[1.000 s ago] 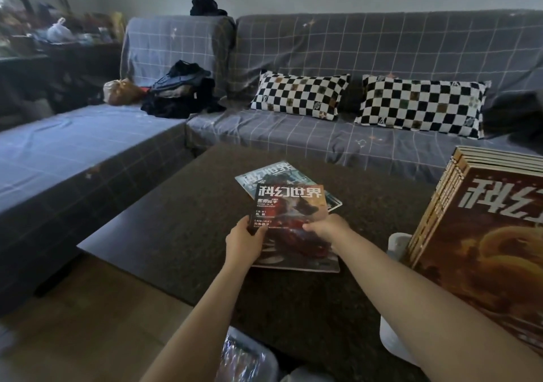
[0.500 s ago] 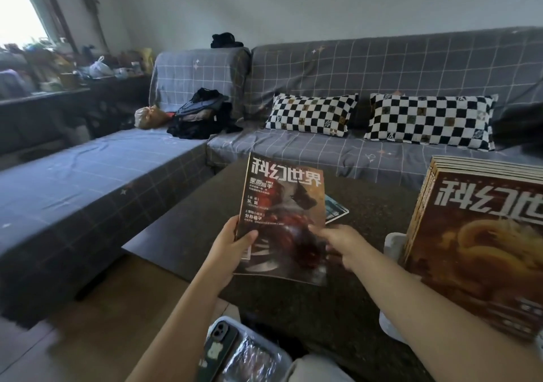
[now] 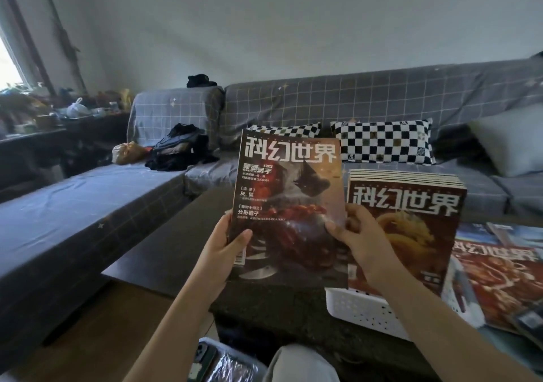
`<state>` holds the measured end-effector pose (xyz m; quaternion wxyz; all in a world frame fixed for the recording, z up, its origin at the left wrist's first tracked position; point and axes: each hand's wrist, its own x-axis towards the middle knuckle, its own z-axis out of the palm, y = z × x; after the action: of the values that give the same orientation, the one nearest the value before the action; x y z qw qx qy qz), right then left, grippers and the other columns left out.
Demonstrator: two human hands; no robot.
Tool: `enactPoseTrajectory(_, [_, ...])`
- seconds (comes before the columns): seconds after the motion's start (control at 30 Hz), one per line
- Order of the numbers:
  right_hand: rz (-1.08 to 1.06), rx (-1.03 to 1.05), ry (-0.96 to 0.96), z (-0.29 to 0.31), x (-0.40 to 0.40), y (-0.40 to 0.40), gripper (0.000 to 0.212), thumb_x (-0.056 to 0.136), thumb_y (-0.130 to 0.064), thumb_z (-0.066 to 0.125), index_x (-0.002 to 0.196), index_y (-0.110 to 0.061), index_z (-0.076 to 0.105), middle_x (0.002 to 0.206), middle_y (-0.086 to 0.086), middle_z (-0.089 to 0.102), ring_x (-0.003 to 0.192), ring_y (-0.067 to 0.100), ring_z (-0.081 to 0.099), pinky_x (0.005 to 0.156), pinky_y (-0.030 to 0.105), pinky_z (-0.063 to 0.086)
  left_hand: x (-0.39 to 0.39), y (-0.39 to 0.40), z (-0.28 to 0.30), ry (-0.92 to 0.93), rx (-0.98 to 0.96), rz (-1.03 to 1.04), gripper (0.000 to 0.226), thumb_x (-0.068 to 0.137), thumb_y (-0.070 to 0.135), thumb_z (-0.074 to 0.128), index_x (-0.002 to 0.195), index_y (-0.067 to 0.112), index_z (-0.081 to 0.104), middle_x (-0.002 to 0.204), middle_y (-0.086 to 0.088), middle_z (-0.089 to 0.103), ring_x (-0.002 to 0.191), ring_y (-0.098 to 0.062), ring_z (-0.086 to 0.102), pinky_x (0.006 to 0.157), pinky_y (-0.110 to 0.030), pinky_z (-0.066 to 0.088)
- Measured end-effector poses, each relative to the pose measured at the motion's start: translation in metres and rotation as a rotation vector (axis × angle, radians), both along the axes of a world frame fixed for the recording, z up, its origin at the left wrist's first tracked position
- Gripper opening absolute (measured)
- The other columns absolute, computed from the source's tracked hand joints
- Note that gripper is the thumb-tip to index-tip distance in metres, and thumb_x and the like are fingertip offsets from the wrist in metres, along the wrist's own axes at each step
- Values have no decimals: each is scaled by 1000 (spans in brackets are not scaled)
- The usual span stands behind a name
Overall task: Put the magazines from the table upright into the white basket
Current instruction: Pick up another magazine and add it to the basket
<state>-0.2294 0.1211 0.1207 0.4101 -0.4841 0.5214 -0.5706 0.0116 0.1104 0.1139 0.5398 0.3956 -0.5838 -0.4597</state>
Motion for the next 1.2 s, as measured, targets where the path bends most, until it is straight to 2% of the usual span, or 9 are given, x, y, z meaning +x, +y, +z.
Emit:
enactPoseTrajectory(0.2, [-152,-37,88,6,-63,36,42,80,-19,71,116,-21,51,102,-3,68,95,16,64,86,38,52,-68,-8,-10,64,6,-161,31,91,11,60,108,36,63,105,-1,73,97,-21,70,76,-31,57])
enactPoseTrajectory(0.33, [-278,-45,169,2,-103,49,39,81,-26,70,113,-30,48,100,-9,66,91,11,62,77,31,50,-117,-17,-17,75,57,-194,27,92,7,59,113,24,60,102,-5,74,94,-22,71,72,-30,57])
enactPoseTrajectory(0.47, [-397,-29,249,-13,-136,55,35,83,-21,68,111,-27,49,102,-2,68,91,18,64,76,32,50,-158,-26,-27,-43,87,-170,21,91,6,60,103,23,62,90,8,76,85,-11,72,65,-21,55])
enactPoseTrajectory(0.6, [-459,46,326,-36,-154,54,38,81,-16,70,116,-19,53,106,-1,66,96,21,63,75,27,49,-180,-35,-45,-232,98,-112,19,87,7,66,97,23,64,95,2,74,90,-15,70,81,-35,57])
enactPoseTrajectory(0.77, [-497,119,365,-65,-159,49,41,82,-16,69,120,-18,54,114,1,67,95,14,61,61,7,35,-189,-37,-66,-328,101,-71,24,85,10,69,89,33,63,94,7,73,90,-9,69,78,-30,57])
enactPoseTrajectory(0.83, [-510,115,366,-70,-161,48,37,84,-16,67,118,-20,55,114,0,67,95,12,60,62,8,35,-191,-40,-67,-333,93,-58,23,85,10,69,89,32,64,93,9,73,88,-7,69,75,-25,56])
enactPoseTrajectory(0.97, [-509,105,328,-73,-164,45,29,86,-15,65,111,-26,55,112,-3,67,105,19,62,76,22,44,-196,-42,-63,-239,126,-53,18,88,9,65,96,24,71,87,10,76,81,-5,72,72,-26,56])
enactPoseTrajectory(1.07, [-530,95,326,-75,-164,44,29,85,-15,65,112,-25,56,102,-9,65,95,11,61,70,18,44,-199,-40,-62,-185,119,-61,26,89,9,63,89,34,70,84,17,75,78,-1,71,67,-19,53])
enactPoseTrajectory(1.2, [-549,66,320,-75,-164,41,23,84,-16,67,102,-27,60,89,-17,61,78,-4,55,64,10,37,-200,-42,-66,-182,113,-3,23,88,12,65,98,32,71,87,16,75,78,1,70,66,-18,52])
